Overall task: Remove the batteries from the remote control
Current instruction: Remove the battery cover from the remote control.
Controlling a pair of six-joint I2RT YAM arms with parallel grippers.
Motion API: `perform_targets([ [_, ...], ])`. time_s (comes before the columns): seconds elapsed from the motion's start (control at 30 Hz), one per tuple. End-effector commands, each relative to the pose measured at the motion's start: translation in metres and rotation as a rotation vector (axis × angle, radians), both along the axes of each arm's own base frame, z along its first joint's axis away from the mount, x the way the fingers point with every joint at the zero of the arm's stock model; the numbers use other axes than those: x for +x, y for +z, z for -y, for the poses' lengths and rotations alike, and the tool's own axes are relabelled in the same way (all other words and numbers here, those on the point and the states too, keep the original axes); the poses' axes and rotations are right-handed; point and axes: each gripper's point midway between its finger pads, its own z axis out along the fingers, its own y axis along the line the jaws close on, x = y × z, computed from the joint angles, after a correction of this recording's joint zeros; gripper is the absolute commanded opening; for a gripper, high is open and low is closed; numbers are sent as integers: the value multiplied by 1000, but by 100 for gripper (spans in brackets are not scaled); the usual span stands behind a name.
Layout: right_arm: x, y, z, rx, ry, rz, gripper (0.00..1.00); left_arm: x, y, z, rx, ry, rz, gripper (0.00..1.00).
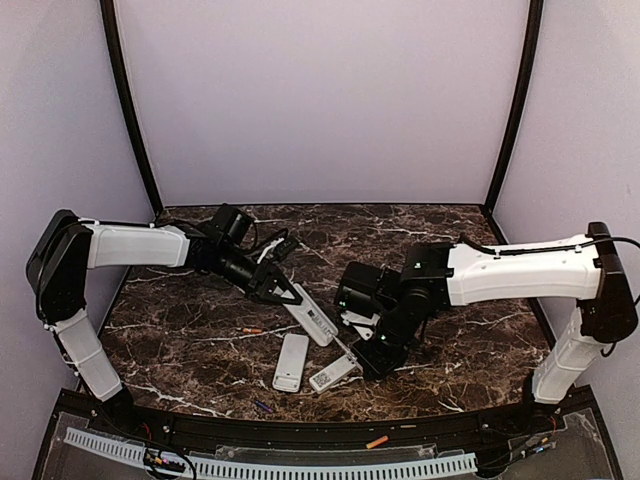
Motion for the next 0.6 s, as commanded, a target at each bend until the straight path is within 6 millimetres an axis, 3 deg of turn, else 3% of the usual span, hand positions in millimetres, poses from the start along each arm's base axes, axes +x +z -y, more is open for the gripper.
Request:
perform_targets([
  [0.0,8,6,-14,35,14,44,0,-8,17,7,-50,-55,9,0],
  [0.57,-10,4,-6,41,-8,-13,0,6,17,-1,13,8,86,0],
])
